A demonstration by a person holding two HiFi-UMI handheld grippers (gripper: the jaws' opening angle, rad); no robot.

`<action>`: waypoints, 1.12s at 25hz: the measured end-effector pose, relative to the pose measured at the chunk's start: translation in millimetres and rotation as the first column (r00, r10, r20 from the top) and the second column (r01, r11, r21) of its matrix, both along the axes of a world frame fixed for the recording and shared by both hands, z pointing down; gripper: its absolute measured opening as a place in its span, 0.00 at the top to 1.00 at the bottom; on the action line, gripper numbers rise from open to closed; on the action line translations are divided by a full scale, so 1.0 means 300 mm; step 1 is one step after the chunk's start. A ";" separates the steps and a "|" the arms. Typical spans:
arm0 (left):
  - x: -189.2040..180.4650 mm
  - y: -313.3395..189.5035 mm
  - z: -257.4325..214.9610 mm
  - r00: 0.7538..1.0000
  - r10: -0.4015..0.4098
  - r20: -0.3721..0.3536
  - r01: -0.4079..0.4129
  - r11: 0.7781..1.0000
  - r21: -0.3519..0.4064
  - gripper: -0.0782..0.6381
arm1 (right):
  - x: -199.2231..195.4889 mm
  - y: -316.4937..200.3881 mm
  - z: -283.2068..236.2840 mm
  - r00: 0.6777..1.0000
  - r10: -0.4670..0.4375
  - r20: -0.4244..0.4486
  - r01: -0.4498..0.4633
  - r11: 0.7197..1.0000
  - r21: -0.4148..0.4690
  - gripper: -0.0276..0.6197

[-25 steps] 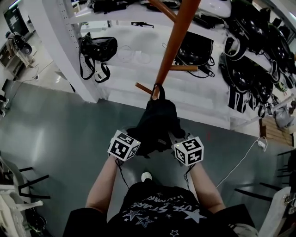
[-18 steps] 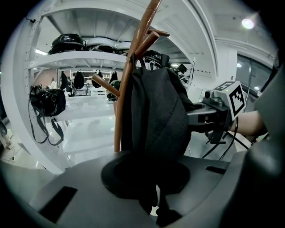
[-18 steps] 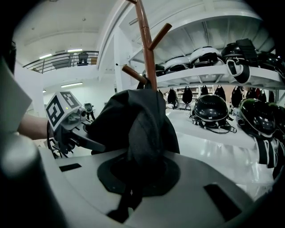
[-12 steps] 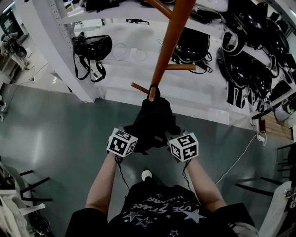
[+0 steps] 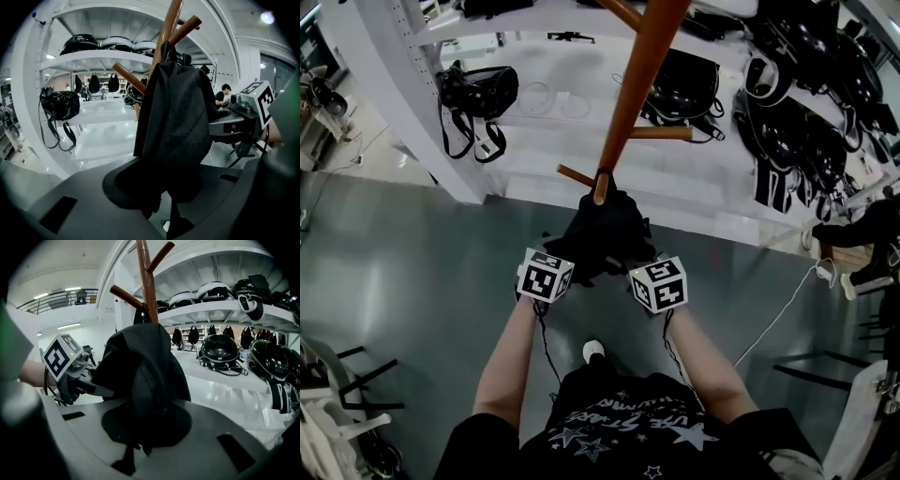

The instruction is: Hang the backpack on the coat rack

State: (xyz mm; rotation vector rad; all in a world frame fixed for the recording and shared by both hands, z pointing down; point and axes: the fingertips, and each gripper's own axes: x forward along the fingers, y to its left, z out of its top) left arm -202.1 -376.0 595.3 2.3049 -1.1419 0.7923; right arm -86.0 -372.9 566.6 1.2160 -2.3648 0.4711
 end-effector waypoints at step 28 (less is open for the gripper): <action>0.012 0.142 -0.103 0.981 -0.168 0.094 0.152 0.975 0.160 0.42 | 0.098 0.109 -0.085 0.998 -0.061 0.023 0.059 0.995 0.082 0.58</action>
